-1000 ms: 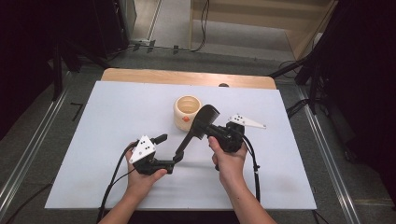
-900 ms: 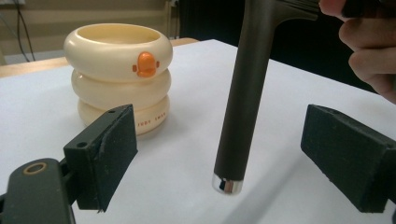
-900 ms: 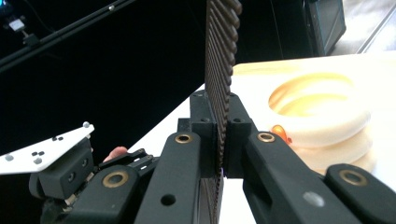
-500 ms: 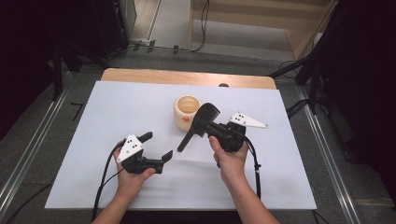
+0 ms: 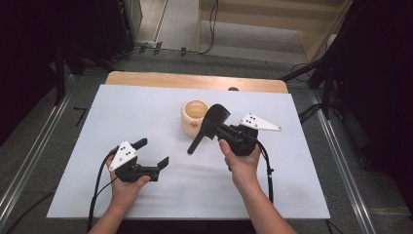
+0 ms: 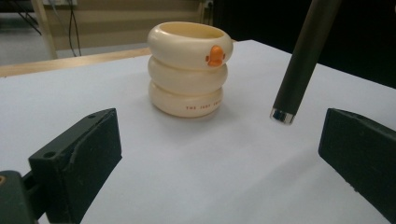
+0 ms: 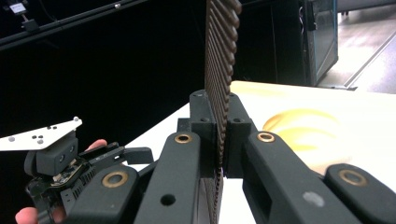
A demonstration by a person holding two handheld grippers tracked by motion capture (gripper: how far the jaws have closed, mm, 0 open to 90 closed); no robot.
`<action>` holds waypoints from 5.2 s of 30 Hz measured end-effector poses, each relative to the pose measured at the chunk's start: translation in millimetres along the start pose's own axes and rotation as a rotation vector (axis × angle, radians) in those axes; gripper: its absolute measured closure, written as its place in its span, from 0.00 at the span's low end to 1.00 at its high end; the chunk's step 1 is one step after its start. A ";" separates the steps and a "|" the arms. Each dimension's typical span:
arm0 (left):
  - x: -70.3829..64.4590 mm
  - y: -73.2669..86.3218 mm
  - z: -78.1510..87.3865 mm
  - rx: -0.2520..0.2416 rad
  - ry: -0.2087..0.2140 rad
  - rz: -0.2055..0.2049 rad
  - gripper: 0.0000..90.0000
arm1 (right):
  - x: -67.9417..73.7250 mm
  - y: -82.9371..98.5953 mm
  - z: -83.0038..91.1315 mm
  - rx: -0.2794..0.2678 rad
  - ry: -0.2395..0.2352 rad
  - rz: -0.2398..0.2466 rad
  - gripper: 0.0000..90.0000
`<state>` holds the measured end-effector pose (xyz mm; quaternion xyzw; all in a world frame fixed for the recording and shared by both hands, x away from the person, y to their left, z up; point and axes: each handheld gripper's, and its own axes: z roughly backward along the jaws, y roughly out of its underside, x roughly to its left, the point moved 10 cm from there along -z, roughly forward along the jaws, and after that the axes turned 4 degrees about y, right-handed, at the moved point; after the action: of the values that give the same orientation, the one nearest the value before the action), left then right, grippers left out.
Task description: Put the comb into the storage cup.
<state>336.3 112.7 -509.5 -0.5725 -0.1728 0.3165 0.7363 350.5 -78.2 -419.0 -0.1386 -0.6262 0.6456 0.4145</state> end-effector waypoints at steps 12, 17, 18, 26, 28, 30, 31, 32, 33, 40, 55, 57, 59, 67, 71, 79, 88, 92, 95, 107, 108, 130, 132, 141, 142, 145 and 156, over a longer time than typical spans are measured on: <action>20.3 6.6 21.3 0.010 -0.042 0.010 0.00 | -3.0 -11.2 0.1 -0.011 0.009 0.021 0.94; 26.3 9.5 28.3 0.017 -0.053 0.011 0.00 | -5.0 -15.4 0.1 -0.016 0.017 0.034 0.94; 27.5 10.1 29.6 0.019 -0.058 0.011 0.00 | -5.3 -15.7 0.0 -0.016 0.018 0.033 0.94; 36.1 13.1 42.6 0.019 -0.080 0.018 0.00 | -8.5 -22.7 -1.9 -0.019 0.027 0.047 0.94; 38.2 12.9 45.9 0.016 -0.088 0.018 0.00 | -9.2 -24.6 -1.8 -0.024 0.029 0.041 0.94; 39.6 12.6 49.2 0.011 -0.092 0.025 0.00 | -11.0 -26.1 -2.6 -0.025 0.033 0.042 0.94; 40.9 13.0 51.2 0.011 -0.096 0.024 0.00 | -11.8 -27.1 -3.2 -0.023 0.037 0.044 0.94; 42.4 13.6 52.9 0.012 -0.099 0.022 0.00 | -12.3 -28.3 -3.7 -0.022 0.039 0.048 0.94; 44.1 14.4 54.9 0.014 -0.103 0.020 0.00 | -12.6 -29.9 -3.9 -0.025 0.040 0.053 0.94; 52.6 15.7 67.8 -0.002 -0.138 0.029 0.00 | -14.7 -39.6 -5.2 -0.036 0.050 0.063 0.94; 65.6 22.9 87.5 0.010 -0.160 0.046 0.00 | -22.0 -56.2 -8.5 -0.050 0.076 0.090 0.94; 67.1 24.3 89.8 0.011 -0.162 0.047 0.00 | -23.2 -58.7 -9.2 -0.053 0.079 0.092 0.94; 67.9 25.1 92.1 0.008 -0.162 0.048 0.00 | -24.6 -60.8 -10.1 -0.056 0.083 0.093 0.94; 69.9 27.6 99.5 0.013 -0.172 0.047 0.00 | -28.8 -69.6 -10.8 -0.067 0.095 0.106 0.94; 69.8 28.9 100.7 0.012 -0.166 0.052 0.00 | -31.3 -73.5 -11.0 -0.072 0.106 0.112 0.94; 67.4 32.6 99.9 0.024 -0.159 0.046 0.00 | -37.2 -78.7 -13.0 -0.083 0.118 0.116 0.94; 67.0 33.3 99.6 0.017 -0.151 0.049 0.00 | -43.5 -80.3 -20.8 -0.080 0.136 0.127 0.94; 67.8 32.8 101.6 0.011 -0.160 0.046 0.00 | -45.1 -82.3 -26.2 -0.083 0.143 0.132 0.94; 68.6 32.5 102.3 0.006 -0.166 0.053 0.00 | -45.7 -82.3 -29.9 -0.084 0.144 0.131 0.94; 69.6 31.7 103.0 -0.006 -0.166 0.062 0.00 | -57.0 -78.7 -44.9 -0.070 0.169 0.130 0.94; 69.6 31.8 103.0 -0.006 -0.166 0.063 0.00 | -57.3 -79.0 -46.4 -0.069 0.171 0.135 0.94; 68.6 31.8 103.2 -0.003 -0.163 0.056 0.00 | -57.3 -65.2 -68.9 -0.024 0.175 0.169 0.94; 67.9 31.6 102.9 -0.005 -0.159 0.054 0.00 | -57.5 -63.3 -70.4 -0.020 0.177 0.171 0.94; 68.1 31.7 103.1 -0.004 -0.159 0.055 0.00 | -57.9 -51.9 -80.7 0.013 0.176 0.173 0.94; 68.1 31.7 102.9 -0.005 -0.159 0.054 0.00 | -57.9 -50.9 -81.8 0.014 0.176 0.175 0.94; 68.0 31.6 103.0 -0.005 -0.158 0.055 0.00 | -58.3 -47.0 -84.4 0.022 0.175 0.171 0.94; 68.5 31.6 103.3 -0.006 -0.157 0.055 0.00 | -64.4 -28.9 -94.6 0.057 0.180 0.146 0.94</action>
<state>314.7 238.5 -517.6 -0.5526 -0.2149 0.3801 0.7099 466.8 -61.9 -431.0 -0.2296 -0.5560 0.6766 0.4247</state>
